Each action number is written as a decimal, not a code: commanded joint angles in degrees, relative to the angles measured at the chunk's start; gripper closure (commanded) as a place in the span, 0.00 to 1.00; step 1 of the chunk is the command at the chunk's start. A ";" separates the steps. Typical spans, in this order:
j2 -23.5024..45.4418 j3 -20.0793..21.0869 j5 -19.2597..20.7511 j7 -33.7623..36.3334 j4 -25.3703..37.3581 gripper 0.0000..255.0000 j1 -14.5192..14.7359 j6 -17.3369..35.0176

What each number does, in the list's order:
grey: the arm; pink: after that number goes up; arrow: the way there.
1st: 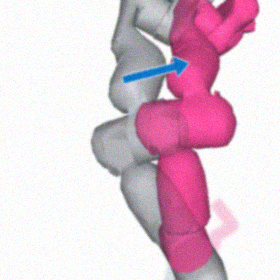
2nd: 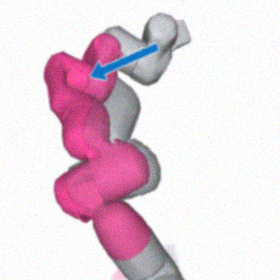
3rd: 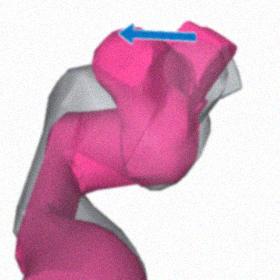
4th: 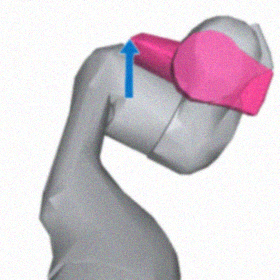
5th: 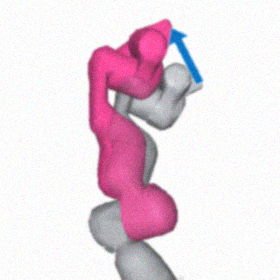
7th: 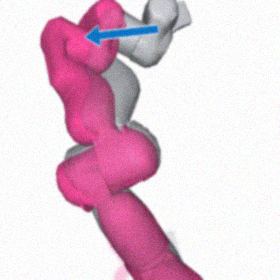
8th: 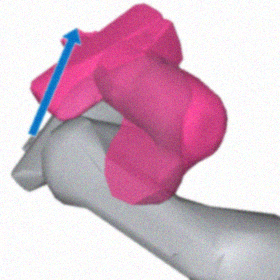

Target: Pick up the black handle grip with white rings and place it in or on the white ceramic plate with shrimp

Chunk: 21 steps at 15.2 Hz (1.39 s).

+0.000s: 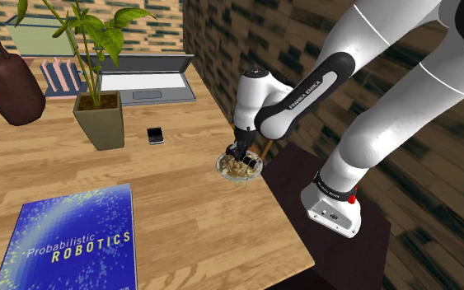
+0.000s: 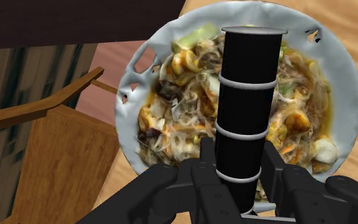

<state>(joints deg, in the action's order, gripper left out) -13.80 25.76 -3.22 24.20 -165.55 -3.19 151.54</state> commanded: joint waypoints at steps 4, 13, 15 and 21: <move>0.76 0.05 0.55 0.17 -0.02 1.00 -0.45 0.82; 0.77 0.05 0.55 0.17 -0.02 0.00 -0.45 0.83; -4.63 -1.22 -2.49 -1.99 0.69 0.00 1.64 -5.10; -8.89 -2.30 -3.88 -3.07 1.69 0.00 2.98 -10.30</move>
<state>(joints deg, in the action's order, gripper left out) -22.55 23.50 -7.04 21.17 -163.90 -0.27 141.46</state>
